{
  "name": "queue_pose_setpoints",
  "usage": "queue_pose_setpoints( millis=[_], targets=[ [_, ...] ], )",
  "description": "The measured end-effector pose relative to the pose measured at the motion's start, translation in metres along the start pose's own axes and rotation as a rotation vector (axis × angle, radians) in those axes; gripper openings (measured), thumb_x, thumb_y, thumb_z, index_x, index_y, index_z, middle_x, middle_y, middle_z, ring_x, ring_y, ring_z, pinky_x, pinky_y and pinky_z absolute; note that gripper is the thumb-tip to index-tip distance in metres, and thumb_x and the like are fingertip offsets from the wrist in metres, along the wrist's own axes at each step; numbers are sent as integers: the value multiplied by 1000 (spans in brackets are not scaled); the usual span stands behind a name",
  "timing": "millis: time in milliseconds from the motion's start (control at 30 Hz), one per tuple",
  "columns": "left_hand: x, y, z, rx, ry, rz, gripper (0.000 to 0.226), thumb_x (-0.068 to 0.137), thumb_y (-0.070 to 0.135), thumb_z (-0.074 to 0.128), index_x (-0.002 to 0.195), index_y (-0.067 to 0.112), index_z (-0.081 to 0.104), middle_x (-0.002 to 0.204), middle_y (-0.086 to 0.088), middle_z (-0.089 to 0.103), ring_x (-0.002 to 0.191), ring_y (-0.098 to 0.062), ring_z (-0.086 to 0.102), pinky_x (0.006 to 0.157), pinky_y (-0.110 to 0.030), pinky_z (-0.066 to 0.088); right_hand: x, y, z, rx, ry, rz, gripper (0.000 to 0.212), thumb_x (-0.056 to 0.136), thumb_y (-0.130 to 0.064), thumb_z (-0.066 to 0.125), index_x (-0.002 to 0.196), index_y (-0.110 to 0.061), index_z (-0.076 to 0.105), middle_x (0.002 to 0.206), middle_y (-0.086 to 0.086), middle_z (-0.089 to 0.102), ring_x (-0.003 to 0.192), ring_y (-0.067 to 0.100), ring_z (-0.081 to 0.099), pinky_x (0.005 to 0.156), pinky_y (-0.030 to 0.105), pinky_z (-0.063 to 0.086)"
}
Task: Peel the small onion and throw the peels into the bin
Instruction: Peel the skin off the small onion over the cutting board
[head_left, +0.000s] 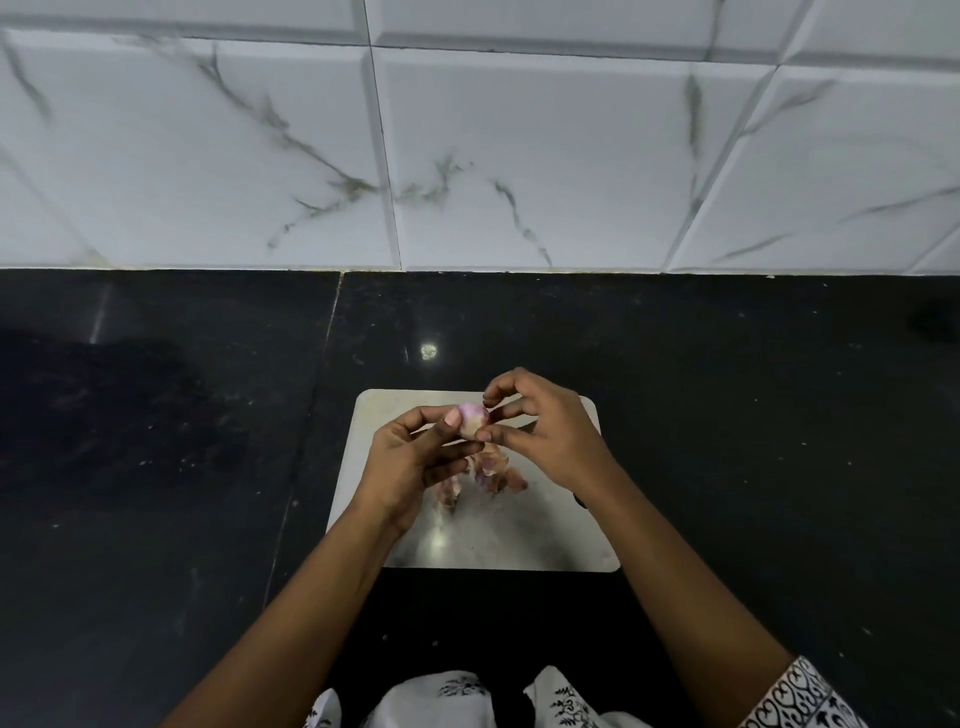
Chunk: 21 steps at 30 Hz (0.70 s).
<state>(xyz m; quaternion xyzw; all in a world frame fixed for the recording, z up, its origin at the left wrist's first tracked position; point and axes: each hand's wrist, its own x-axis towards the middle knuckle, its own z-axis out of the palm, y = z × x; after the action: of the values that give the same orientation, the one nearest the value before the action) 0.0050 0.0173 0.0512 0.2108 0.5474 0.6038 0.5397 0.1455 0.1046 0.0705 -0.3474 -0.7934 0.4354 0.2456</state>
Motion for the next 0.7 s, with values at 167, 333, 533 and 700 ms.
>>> queue_pose_setpoints(
  millis=[167, 333, 533, 700],
  targets=[
    [-1, 0, 1, -28, -19, 19, 32, 82, 19, 64, 112, 8, 63, 99, -9, 75, 96, -22, 71, 69, -27, 56, -3, -13, 4, -87, 175, 113, 21, 76, -35, 71, 92, -21, 71, 82, -12, 66, 77, 0, 61, 65, 11, 48],
    [0, 0, 3, -88, 10, 51, 34, 76, 17, 67, 109, 6, 62, 100, -11, 74, 96, -25, 71, 67, -26, 56, -1, -20, 1, -165, 157, 103, 17, 81, -22, 70, 97, -19, 72, 89, -4, 72, 75, 0, 62, 67, 9, 48],
    [0, 1, 5, -63, 3, 104, 26, 70, 18, 69, 96, 12, 65, 93, -8, 76, 90, -22, 72, 65, -23, 55, -2, -27, 2, -338, 115, 51, 21, 84, -23, 65, 104, -15, 70, 95, 1, 72, 80, 6, 62, 70, 12, 48],
    [0, -1, 3, -52, 0, 148, 20, 72, 15, 68, 91, 10, 66, 86, -6, 76, 84, -21, 73, 64, -22, 55, 1, -29, 5, -427, 73, 19, 23, 86, -27, 63, 102, -12, 69, 93, 5, 71, 83, 12, 63, 77, 27, 54]
  ],
)
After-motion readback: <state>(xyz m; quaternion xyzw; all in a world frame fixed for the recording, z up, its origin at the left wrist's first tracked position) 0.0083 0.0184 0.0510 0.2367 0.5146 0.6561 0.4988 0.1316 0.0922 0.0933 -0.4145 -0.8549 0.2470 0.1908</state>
